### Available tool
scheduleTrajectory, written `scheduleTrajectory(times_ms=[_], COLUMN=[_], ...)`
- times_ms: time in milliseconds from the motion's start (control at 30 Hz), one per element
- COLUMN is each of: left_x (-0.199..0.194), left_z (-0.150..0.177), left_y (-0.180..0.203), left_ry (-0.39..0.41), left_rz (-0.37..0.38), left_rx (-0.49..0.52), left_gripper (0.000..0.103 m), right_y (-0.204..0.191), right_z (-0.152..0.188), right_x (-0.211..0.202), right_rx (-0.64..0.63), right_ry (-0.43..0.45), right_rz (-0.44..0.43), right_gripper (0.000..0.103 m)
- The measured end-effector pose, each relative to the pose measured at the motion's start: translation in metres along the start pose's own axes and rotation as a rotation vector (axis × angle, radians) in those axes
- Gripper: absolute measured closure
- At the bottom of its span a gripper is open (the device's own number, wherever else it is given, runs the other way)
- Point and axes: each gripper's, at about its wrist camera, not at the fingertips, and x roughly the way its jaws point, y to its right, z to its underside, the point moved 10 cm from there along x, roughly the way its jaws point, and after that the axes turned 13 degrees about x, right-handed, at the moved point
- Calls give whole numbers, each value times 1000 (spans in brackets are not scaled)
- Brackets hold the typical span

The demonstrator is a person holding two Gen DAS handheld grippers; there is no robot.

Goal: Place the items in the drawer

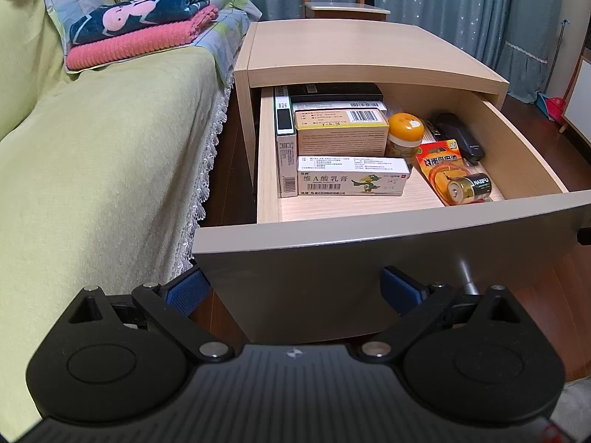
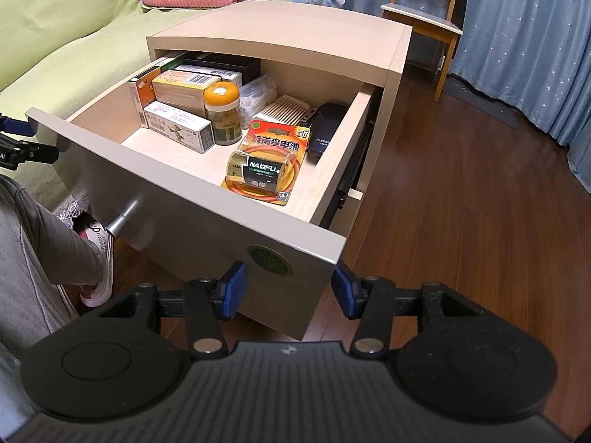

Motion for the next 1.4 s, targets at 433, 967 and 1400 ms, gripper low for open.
scheduleTrajectory(times_ms=[433,967,1400], left_x=[2,2,3], left_z=[-2,-1,-1], left_y=[-1,-1,-1], left_ry=[-3,-6,-5], left_rz=[-6,-16,-20], left_rx=[-1,-4,-4], left_gripper=[4,4,4], right_y=[-1,3,4], right_z=[5,-8,-7], right_x=[-5,7,7], right_rx=[11,7,9], right_ry=[5,10,15], right_rz=[3,0,1], right_gripper=[57,57,57])
